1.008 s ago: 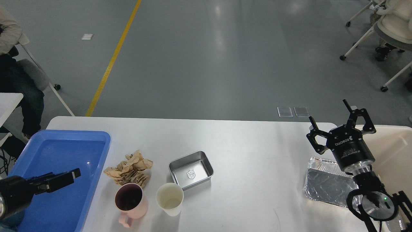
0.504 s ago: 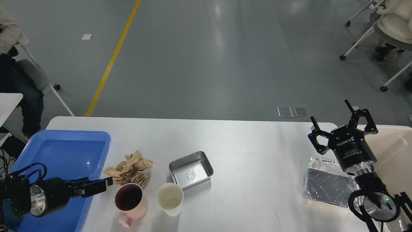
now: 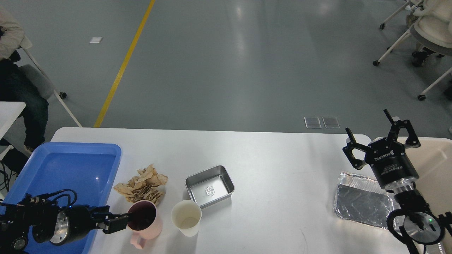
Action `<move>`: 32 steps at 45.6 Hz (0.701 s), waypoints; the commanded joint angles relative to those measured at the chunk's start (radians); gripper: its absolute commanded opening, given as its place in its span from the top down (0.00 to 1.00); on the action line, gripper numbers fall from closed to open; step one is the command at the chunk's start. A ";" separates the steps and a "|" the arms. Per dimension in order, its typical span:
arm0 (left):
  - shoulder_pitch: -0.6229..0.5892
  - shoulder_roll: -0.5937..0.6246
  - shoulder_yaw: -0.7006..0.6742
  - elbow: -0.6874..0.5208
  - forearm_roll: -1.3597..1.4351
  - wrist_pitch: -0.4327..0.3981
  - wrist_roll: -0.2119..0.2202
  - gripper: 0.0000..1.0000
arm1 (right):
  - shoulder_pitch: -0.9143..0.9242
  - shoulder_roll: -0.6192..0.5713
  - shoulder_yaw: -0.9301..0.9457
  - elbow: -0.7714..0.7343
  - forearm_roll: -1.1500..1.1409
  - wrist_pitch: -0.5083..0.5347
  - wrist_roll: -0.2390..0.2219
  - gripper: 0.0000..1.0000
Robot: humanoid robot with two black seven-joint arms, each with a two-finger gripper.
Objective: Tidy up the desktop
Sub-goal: 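Grasp the pink mug by its rim with the left gripper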
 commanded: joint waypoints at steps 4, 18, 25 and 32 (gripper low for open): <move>-0.004 -0.039 0.010 0.026 0.001 -0.024 0.051 0.57 | 0.000 0.000 0.001 0.002 0.001 0.002 0.000 0.00; -0.005 -0.102 0.010 0.046 0.001 -0.029 0.049 0.91 | 0.000 0.001 0.017 0.000 0.001 0.018 0.000 0.00; -0.011 -0.128 0.004 0.043 0.003 -0.079 0.049 1.00 | 0.000 0.001 0.017 0.000 0.001 0.018 0.000 0.00; -0.013 -0.098 -0.018 -0.005 -0.002 -0.113 0.043 1.00 | 0.001 0.003 0.017 0.000 0.001 0.018 0.000 0.00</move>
